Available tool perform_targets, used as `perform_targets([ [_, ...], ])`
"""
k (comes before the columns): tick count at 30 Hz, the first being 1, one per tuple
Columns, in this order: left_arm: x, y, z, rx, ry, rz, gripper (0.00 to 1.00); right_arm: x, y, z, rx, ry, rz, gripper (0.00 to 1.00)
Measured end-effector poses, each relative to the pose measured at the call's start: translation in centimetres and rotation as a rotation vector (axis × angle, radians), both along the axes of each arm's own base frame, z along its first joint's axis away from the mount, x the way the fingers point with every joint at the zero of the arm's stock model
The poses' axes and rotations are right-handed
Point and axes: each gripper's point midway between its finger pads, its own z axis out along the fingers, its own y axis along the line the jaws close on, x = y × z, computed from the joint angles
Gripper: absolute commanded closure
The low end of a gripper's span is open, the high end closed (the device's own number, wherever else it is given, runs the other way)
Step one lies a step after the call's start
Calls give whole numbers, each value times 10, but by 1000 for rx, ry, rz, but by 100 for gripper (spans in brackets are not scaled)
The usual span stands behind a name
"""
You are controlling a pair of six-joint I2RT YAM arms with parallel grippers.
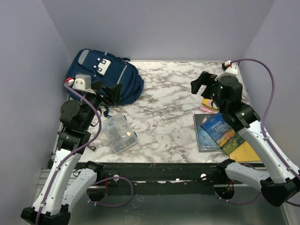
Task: Pack the student bag
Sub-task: Move the student bag to the center of the board.
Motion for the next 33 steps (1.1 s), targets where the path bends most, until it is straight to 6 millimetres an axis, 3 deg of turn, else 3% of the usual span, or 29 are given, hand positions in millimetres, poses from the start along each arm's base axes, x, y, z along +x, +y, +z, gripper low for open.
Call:
perform_targets([
  [4,-5,-11,5,-5,-18,-40,1,11,11,-35,26,78,-1,0],
  [7,-5,-21,1,0,-5,-72,1,14,32,-70,83,154,59,0],
  [13,-5,-35,-6,8,19,-118,1,13,90,-115,299,256,251,0],
  [18,-9,-42,-5,6,17,-142,1,29,143,-146,493,345,389,0],
  [24,-11,-52,-8,2,33,-174,1,34,212,-208,610,510,484,1],
  [29,-10,-61,-13,9,51,-201,1,49,265,-231,671,548,536,5],
  [33,-12,-63,-14,10,57,-211,1,68,282,-244,712,549,519,9],
])
